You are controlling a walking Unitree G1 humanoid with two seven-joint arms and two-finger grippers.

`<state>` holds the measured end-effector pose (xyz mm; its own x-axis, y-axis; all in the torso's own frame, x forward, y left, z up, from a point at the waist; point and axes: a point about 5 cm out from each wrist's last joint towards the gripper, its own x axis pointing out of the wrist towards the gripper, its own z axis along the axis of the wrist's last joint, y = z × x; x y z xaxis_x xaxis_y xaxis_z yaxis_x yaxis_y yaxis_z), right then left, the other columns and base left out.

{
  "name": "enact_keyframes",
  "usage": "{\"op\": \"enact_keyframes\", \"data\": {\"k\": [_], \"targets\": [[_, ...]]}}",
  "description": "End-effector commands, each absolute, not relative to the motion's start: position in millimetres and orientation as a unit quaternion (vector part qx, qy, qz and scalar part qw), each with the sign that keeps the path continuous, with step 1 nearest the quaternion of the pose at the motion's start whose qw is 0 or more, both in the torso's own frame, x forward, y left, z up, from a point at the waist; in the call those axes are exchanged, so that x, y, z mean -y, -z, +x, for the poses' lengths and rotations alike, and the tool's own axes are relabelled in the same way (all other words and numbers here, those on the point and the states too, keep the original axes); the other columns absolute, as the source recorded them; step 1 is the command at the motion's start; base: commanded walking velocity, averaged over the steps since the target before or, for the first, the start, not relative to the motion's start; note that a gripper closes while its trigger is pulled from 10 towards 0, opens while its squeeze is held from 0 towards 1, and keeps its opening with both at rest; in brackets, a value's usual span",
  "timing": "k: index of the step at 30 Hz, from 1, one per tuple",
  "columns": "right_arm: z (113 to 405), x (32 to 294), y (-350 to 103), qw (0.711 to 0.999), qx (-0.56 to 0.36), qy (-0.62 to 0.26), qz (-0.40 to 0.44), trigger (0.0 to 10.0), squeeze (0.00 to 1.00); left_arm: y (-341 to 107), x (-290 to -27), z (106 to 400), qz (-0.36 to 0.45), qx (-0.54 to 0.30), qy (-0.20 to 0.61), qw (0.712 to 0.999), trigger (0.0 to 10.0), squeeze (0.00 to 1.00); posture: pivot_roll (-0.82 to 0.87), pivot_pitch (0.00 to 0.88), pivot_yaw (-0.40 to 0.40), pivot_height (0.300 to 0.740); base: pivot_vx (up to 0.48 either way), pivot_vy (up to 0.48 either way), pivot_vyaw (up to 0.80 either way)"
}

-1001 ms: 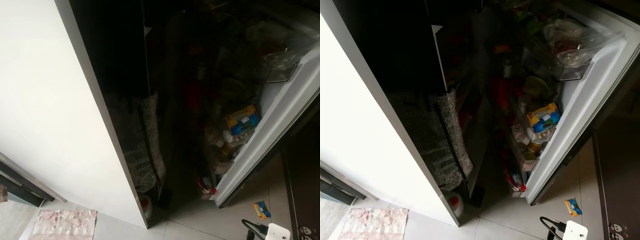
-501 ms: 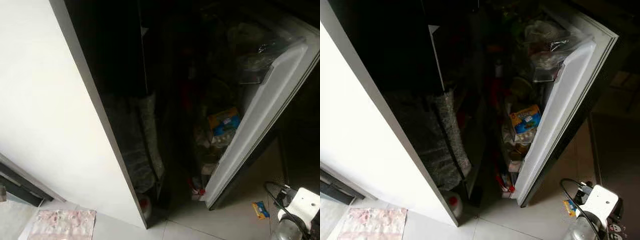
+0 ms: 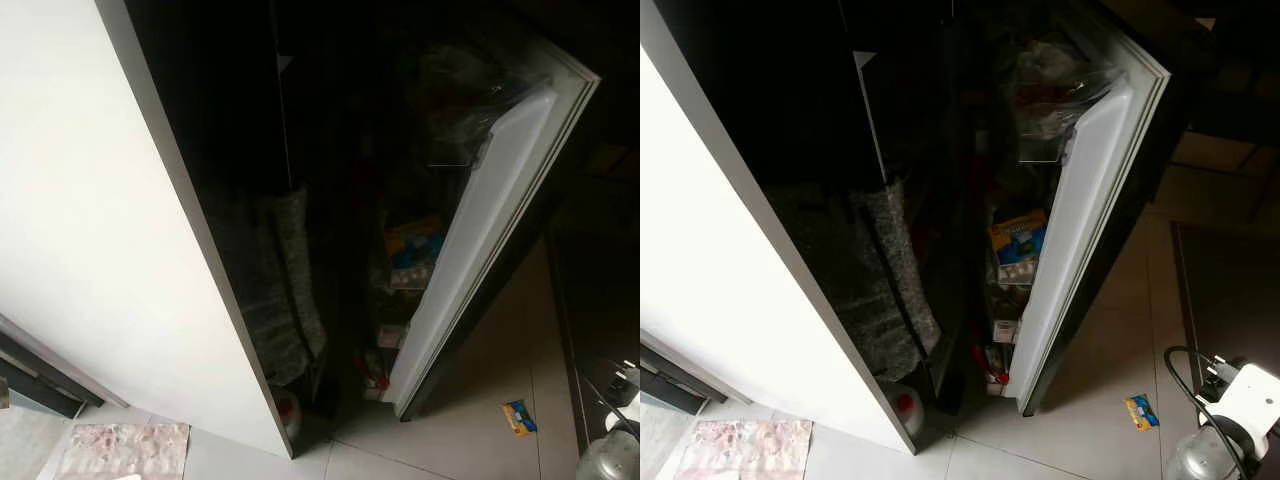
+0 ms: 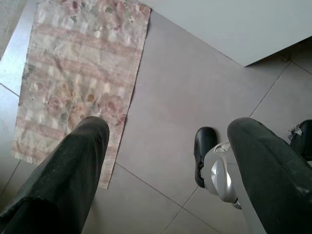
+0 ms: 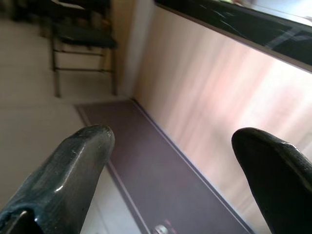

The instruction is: Restocking fridge

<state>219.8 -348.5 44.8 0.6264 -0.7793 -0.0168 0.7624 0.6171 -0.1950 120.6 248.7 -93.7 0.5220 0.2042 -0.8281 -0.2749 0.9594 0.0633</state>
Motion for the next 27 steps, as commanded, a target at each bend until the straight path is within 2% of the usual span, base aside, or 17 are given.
{"op": "enact_keyframes", "data": {"k": [1, 6, 10, 17, 20, 22, 27], "targets": [[237.1, 341.3, -55.7, 0.924, -0.036, 0.367, -0.101, 10.0, 0.0, 96.7, -247.7, 113.2, -0.035, -0.486, -0.137, 0.863, 10.0, 0.0, -0.08, 0.023, 0.061, 0.74, 0.0, 0.0, 0.0], [250.0, 344.6, -77.8, 0.929, 0.002, 0.354, -0.105, 10.0, 0.0, 97.1, -249.5, 110.2, -0.036, -0.487, -0.141, 0.861, 10.0, 0.0, -0.08, 0.027, 0.059, 0.74, 0.0, 0.0, 0.0], [261.9, 340.3, -90.1, 0.945, 0.018, 0.304, -0.118, 10.0, 0.0, 96.8, -254.2, 105.9, -0.031, -0.49, -0.142, 0.859, 10.0, 0.0, -0.08, 0.036, 0.063, 0.74, 0.0, 0.0, 0.0], [273.8, 339.3, -109.0, 0.95, 0.046, 0.286, -0.112, 10.0, 0.0, 93.7, -265.6, 104.3, -0.028, -0.489, -0.148, 0.859, 10.0, 0.0, -0.09, 0.043, 0.064, 0.74, 0.0, 0.0, 0.0], [284.9, 331.5, -115.1, 0.962, 0.051, 0.248, -0.101, 10.0, 0.0, 92.3, -269.4, 104.5, -0.026, -0.488, -0.148, 0.86, 10.0, 0.0, -0.09, 0.045, 0.064, 0.74, 0.0, 0.0, 0.0], [303.6, 316.4, -125.1, 0.982, 0.058, 0.165, -0.072, 10.0, 0.0, 90.9, -271.5, 107.0, -0.023, -0.485, -0.148, 0.862, 10.0, 0.0, -0.09, 0.045, 0.064, 0.74, 0.0, 0.0, 0.0], [315.6, 308.0, -129.0, 0.992, 0.051, 0.107, -0.049, 10.0, 0.0, 93.1, -262.9, 109.7, -0.025, -0.486, -0.143, 0.862, 10.0, 0.0, -0.09, 0.047, 0.063, 0.74, 0.0, 0.0, 0.0]]}}
